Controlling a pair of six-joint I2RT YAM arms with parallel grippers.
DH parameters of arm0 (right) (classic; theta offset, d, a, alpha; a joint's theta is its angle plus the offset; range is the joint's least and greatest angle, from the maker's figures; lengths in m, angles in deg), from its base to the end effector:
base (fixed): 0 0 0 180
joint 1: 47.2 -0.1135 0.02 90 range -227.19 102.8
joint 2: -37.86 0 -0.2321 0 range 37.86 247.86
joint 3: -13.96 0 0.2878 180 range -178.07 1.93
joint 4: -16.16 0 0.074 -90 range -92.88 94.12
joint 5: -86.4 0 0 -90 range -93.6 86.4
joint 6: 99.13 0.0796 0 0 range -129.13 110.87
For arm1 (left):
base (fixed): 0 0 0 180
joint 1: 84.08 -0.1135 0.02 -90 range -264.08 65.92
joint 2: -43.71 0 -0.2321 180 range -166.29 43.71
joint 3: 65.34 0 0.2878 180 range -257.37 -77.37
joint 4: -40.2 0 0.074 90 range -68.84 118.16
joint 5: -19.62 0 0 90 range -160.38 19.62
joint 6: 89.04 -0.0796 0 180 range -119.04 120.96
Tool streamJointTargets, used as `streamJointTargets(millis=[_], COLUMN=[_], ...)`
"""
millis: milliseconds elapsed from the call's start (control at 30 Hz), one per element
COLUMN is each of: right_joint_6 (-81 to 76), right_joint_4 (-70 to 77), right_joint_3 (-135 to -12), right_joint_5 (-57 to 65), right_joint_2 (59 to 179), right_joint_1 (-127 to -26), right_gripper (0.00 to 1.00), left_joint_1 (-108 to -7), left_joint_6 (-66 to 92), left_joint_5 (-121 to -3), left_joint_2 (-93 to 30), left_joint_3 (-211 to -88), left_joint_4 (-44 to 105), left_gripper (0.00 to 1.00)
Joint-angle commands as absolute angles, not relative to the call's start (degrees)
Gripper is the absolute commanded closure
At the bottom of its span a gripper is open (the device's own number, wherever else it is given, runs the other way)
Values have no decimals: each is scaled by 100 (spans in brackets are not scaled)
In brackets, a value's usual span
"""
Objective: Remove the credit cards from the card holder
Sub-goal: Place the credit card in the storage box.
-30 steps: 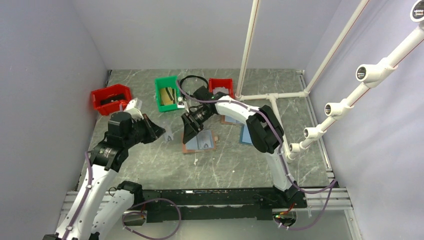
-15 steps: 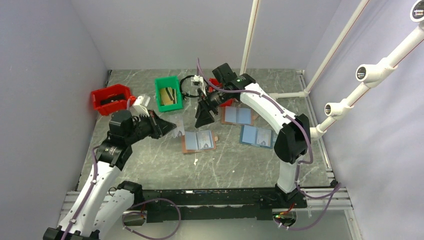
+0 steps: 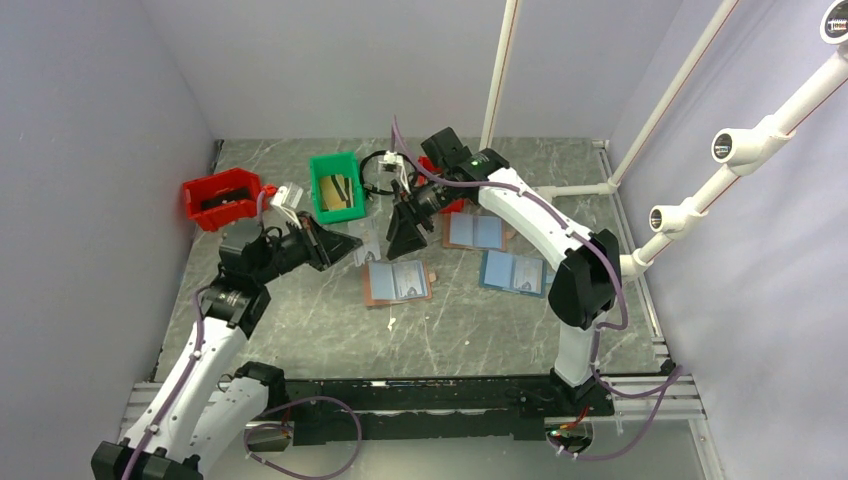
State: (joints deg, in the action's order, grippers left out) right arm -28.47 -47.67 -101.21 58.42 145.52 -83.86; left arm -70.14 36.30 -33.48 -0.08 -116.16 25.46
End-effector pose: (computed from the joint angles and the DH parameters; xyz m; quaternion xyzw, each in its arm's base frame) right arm 0.3090 0.3176 0.2796 -0.5169 0.6542 0.5249 0.1712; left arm 0.2549 -0.1125 0.2909 0.0720 0.7406 -0.4768 0.4680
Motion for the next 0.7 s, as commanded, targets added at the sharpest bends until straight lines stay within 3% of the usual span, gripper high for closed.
streamJointTargets(millis=[0, 233, 400, 533, 667], right_joint_6=[-2623, -1985, -1489, -1234, -1090], right_joint_4=[-4480, -3879, -3468, -3263, -3151], right_joint_3=[-10162, -9870, -9749, -9715, -9658], right_joint_5=[6462, 6970, 7148, 7209, 7020], right_joint_2=[14540, 14457, 14472, 14458, 14446], right_joint_1=[-8454, -8461, -8464, -8464, -8464], right_gripper=[24, 27, 40, 60, 99], left_joint_1=[-7004, -6992, -6984, -6967, -6966], left_joint_6=[3852, 4122, 4339, 4396, 4374], left_joint_5=[-2931, -2818, -2725, -2738, -2900], left_joint_2=[-102, -157, -296, -331, -282], left_joint_3=[-11516, -11357, -11311, -11265, -11233], left_joint_4=[3502, 4113, 4525, 4614, 4448], left_gripper=[100, 100, 100, 100, 100])
